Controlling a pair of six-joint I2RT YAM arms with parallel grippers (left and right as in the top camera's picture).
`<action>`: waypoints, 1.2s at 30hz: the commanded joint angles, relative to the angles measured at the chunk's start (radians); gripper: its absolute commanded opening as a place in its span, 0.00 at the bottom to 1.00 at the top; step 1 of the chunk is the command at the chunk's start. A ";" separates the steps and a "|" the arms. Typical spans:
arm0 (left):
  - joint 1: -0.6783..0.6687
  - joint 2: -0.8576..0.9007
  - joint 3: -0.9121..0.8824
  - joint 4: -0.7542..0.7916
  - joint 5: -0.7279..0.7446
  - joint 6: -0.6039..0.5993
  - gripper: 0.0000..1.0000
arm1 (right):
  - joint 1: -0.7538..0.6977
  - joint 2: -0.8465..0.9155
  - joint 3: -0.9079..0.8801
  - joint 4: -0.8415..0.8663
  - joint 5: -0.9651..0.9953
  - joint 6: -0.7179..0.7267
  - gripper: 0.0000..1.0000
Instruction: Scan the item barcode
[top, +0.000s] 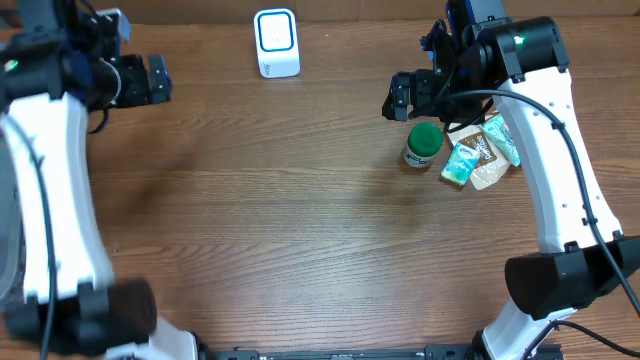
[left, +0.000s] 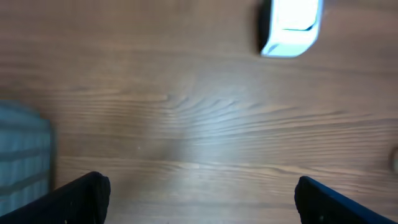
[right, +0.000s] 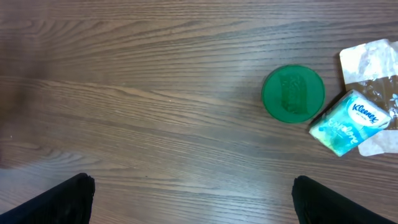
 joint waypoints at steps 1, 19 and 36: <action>0.002 -0.099 0.015 -0.050 -0.010 -0.058 0.99 | -0.003 -0.008 0.002 0.010 0.024 0.000 1.00; 0.002 -0.208 0.015 -0.180 -0.014 -0.058 1.00 | -0.003 -0.317 0.002 0.096 0.092 0.000 1.00; 0.002 -0.208 0.015 -0.148 0.037 -0.148 0.99 | -0.003 -0.393 0.002 0.081 0.055 0.000 1.00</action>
